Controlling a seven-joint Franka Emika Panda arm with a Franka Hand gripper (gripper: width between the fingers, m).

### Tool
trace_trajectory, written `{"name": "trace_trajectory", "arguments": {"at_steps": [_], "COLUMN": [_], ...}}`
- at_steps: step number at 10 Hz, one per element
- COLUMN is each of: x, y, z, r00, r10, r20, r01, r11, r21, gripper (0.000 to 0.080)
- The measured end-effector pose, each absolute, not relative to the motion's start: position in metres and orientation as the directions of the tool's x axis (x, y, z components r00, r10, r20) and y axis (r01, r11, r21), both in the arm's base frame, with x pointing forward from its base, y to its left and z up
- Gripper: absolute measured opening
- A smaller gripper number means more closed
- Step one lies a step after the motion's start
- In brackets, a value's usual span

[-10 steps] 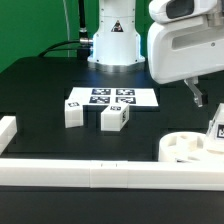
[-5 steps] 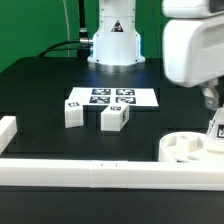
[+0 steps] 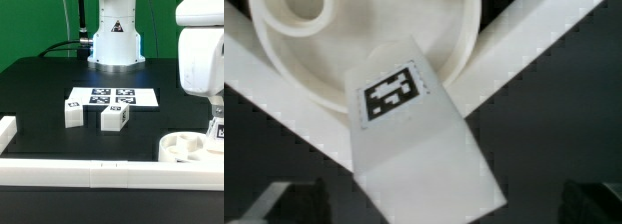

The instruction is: Assemble stool

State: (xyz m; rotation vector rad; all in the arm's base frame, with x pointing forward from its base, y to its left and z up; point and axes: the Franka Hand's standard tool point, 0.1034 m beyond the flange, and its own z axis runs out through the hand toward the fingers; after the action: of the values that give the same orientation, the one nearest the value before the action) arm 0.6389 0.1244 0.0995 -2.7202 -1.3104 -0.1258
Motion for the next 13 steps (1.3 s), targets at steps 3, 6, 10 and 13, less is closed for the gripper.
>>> {"name": "trace_trajectory", "arguments": {"at_steps": [3,6,10,13], "x": [0.643,0.64,0.637,0.637], "y": [0.116,0.114,0.114,0.113], "z": [0.094,0.09,0.081,0.081], "r00": [0.382,0.389,0.39,0.398], "r10": [0.915,0.912,0.913,0.91], "r20": [0.127,0.126,0.119,0.119], "r01": [0.923,0.92,0.92,0.917], "r11": [-0.385,-0.392,-0.391,-0.399], "r21": [-0.001,-0.003,-0.017,-0.018], "gripper": [0.0649,0.0649,0.0525,0.0338]}}
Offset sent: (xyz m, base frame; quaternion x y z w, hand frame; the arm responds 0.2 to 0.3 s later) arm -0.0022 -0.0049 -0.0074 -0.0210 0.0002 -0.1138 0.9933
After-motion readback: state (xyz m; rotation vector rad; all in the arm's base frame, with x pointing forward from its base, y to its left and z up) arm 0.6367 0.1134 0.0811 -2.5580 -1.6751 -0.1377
